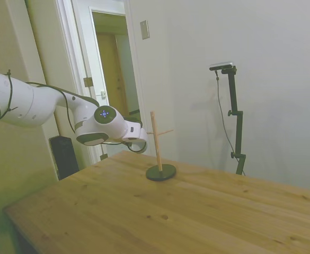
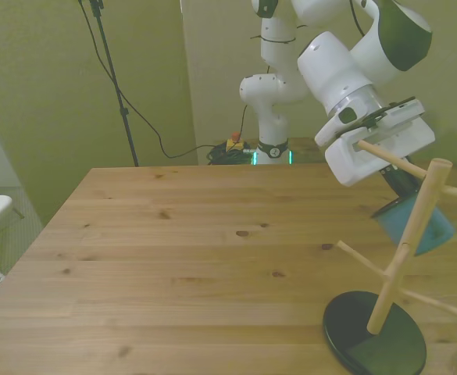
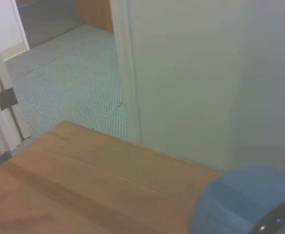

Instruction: Unload the mug

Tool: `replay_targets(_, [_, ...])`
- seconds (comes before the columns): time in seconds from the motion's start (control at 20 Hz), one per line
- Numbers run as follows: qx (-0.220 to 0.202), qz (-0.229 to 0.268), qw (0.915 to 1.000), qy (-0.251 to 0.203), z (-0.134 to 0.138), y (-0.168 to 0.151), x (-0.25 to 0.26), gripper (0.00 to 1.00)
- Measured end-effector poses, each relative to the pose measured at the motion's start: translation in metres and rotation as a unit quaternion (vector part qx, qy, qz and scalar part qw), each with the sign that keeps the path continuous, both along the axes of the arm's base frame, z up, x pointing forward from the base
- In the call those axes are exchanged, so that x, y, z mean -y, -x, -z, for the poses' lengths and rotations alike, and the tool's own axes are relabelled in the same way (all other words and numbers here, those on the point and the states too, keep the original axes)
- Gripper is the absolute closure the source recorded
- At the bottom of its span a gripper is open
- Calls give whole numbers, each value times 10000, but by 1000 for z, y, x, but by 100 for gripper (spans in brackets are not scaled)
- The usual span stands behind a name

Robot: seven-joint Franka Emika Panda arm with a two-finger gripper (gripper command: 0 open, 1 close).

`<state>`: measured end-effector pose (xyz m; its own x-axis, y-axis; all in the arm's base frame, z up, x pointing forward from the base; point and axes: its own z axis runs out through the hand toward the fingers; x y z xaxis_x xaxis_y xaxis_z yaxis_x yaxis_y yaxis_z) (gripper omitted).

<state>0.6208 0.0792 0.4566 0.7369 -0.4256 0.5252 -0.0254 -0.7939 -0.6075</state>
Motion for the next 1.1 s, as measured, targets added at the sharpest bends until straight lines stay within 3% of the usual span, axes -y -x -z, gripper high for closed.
replay_targets(0.55, [45, -265, 9996, 77, -4, 20, -35, 100])
replay_targets(0.75, [-53, -490, 9986, 185, 8, 33, -63, 100])
replay_targets(0.9, [-390, -535, 9967, 464, 27, 47, -80, 100])
replay_targets(1.1, [-1052, -178, 9906, 857, 53, 65, -53, 100])
